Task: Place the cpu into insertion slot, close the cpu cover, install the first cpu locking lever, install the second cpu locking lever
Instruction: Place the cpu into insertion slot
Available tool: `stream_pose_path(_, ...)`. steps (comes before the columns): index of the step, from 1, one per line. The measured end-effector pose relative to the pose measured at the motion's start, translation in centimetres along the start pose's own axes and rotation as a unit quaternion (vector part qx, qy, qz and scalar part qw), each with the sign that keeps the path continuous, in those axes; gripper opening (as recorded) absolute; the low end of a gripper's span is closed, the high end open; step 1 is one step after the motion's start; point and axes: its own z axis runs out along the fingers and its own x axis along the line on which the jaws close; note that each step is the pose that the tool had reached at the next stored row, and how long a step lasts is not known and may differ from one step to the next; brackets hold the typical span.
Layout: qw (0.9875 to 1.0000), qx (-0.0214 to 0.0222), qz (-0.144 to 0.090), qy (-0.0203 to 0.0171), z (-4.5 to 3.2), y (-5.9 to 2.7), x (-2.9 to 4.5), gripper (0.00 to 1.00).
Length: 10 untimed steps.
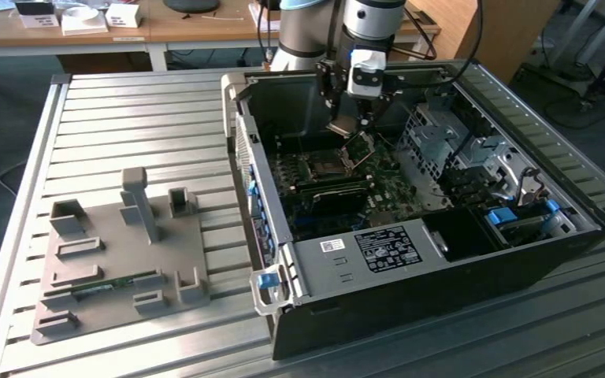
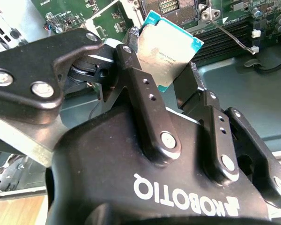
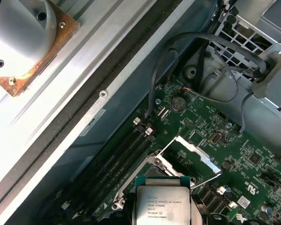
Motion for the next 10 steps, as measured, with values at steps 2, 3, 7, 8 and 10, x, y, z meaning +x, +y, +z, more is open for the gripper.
stream_pose_path(2, 1.0000, -0.0001, 0.003, -0.0003, 0.00, 0.00, 0.00, 0.54)
stream_pose_path(3, 1.0000, -0.0001, 0.005, -0.0004, 0.00, 0.00, 0.00, 0.54)
stream_pose_path(7, 0.9999, -0.0002, 0.012, -0.0010, 0.01, 0.00, 0.00, 0.54)
stream_pose_path(8, 0.9999, -0.0002, 0.014, -0.0012, 0.01, 0.00, 0.00, 0.54)
stream_pose_path(10, 0.9998, -0.0003, 0.021, -0.0018, 0.01, 0.00, 0.00, 0.54)
